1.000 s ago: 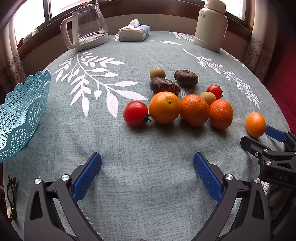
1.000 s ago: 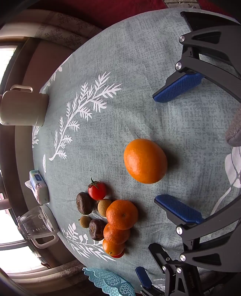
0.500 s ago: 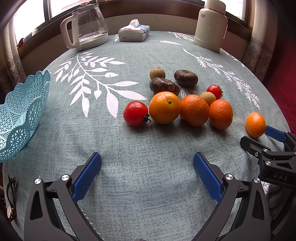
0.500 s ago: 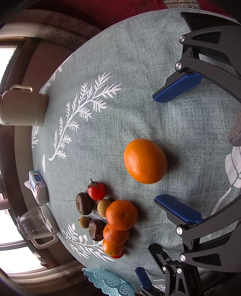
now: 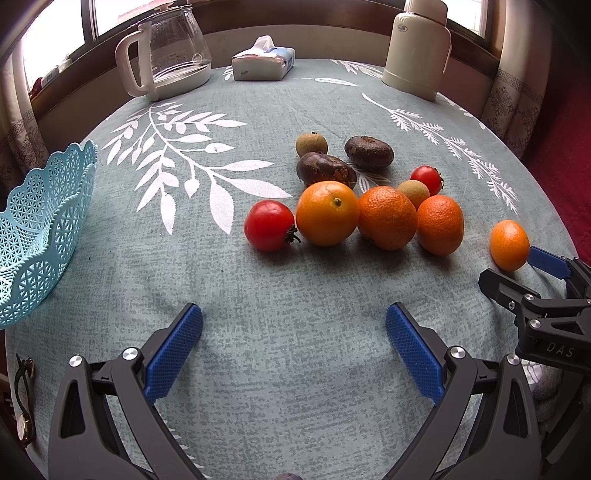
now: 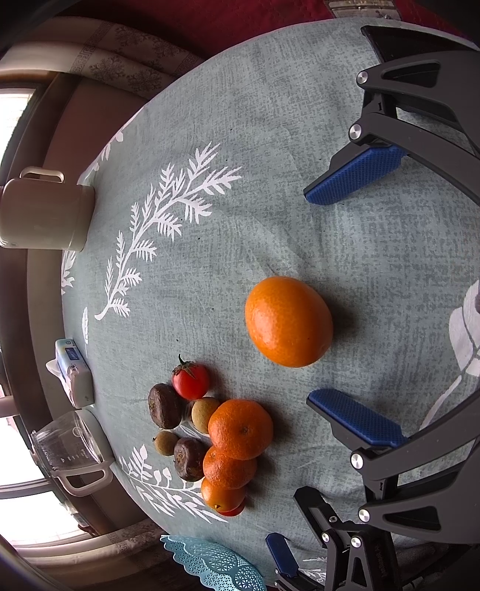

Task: Organize fruits
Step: 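Move left tool toward the red tomato while right tool approaches the large orange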

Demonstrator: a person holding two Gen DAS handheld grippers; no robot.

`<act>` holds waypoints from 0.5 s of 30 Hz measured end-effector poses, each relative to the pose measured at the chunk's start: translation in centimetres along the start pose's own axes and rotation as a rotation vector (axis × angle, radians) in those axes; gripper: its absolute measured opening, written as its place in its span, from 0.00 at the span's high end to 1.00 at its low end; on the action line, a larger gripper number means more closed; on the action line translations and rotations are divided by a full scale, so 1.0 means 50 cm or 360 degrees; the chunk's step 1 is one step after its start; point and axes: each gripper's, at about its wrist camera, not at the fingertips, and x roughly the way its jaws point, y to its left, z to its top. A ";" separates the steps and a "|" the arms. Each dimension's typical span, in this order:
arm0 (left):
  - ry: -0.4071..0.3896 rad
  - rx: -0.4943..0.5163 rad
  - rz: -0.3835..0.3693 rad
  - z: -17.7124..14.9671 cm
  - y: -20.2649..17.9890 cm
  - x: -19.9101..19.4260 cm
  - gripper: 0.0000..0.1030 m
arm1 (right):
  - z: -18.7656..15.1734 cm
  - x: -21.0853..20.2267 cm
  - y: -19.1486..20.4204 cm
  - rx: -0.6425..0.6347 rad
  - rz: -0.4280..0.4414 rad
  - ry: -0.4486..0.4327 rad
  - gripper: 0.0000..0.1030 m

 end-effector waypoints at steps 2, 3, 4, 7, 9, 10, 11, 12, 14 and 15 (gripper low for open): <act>-0.0013 -0.0006 -0.0004 0.000 0.001 -0.003 0.02 | -0.001 -0.002 -0.003 0.0006 0.0013 -0.0010 0.05; -0.0035 -0.0008 -0.0004 -0.001 0.001 -0.006 0.03 | -0.002 -0.004 -0.005 0.0013 0.0024 -0.0018 0.05; -0.0061 -0.0013 -0.0001 -0.003 0.003 -0.013 0.03 | -0.001 -0.006 -0.008 0.0023 0.0038 -0.0024 0.05; -0.0164 -0.0022 0.0056 -0.015 0.003 -0.034 0.03 | -0.001 -0.017 -0.024 0.0092 0.0108 -0.0070 0.05; -0.0246 -0.0016 0.0088 -0.019 -0.001 -0.051 0.03 | -0.001 -0.026 -0.029 0.0124 0.0128 -0.0110 0.05; -0.0286 -0.0016 0.0103 -0.021 -0.002 -0.060 0.03 | -0.002 -0.034 -0.031 0.0134 0.0129 -0.0144 0.05; -0.0317 -0.0010 0.0111 -0.022 -0.003 -0.067 0.03 | -0.001 -0.040 -0.031 0.0134 0.0131 -0.0172 0.05; -0.0339 -0.0002 0.0116 -0.023 -0.005 -0.072 0.03 | -0.001 -0.046 -0.030 0.0129 0.0132 -0.0198 0.05; -0.0360 -0.0002 0.0125 -0.023 -0.006 -0.077 0.02 | 0.000 -0.057 -0.024 0.0115 0.0130 -0.0248 0.05; -0.0366 -0.0008 0.0123 -0.023 -0.004 -0.078 0.02 | 0.000 -0.062 -0.022 0.0109 0.0132 -0.0265 0.05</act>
